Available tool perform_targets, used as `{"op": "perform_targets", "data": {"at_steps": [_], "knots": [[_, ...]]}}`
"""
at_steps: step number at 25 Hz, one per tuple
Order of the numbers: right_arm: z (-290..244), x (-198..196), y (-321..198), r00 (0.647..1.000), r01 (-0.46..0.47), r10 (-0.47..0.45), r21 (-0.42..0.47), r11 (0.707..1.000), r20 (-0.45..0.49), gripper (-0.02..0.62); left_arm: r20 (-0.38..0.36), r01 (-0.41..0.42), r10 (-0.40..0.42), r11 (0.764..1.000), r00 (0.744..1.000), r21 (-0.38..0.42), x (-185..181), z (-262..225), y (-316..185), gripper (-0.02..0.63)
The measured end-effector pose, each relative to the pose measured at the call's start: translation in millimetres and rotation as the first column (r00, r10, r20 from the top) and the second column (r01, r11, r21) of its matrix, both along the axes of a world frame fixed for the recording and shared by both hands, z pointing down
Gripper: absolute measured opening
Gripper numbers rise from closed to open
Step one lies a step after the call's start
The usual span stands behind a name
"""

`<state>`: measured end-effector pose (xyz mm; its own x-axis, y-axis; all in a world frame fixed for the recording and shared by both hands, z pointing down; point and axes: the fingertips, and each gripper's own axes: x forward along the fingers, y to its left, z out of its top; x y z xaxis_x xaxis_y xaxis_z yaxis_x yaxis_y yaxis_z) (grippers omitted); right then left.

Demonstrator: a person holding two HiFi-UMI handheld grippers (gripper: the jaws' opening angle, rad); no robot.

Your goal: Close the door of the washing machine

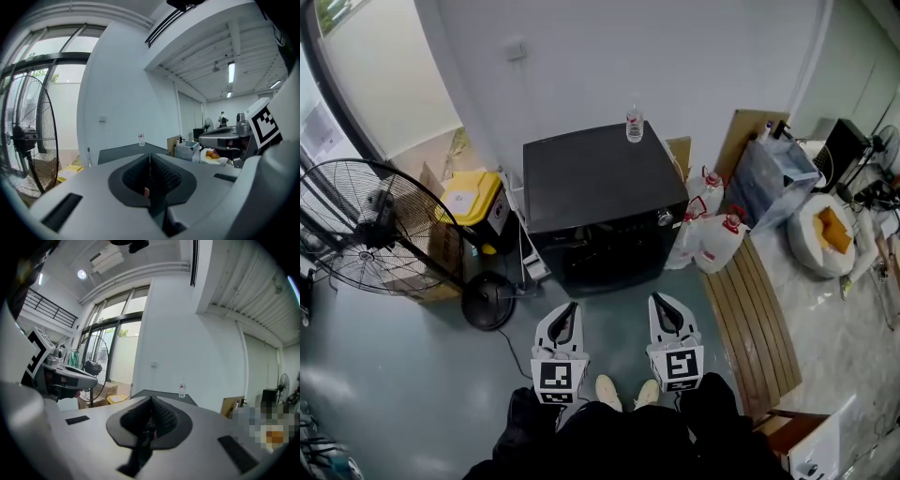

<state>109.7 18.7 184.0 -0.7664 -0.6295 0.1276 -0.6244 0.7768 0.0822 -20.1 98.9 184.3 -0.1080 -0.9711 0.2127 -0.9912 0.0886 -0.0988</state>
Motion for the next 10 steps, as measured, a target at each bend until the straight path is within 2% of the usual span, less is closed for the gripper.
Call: {"op": "perform_targets", "data": {"at_steps": [10], "knots": [[-5.1, 2.3, 1.2, 1.000, 0.001, -0.001, 0.003, 1.000, 0.003, 0.015, 0.001, -0.006, 0.006, 1.000, 1.000, 0.002, 3.5, -3.1, -0.9, 0.029]]}}
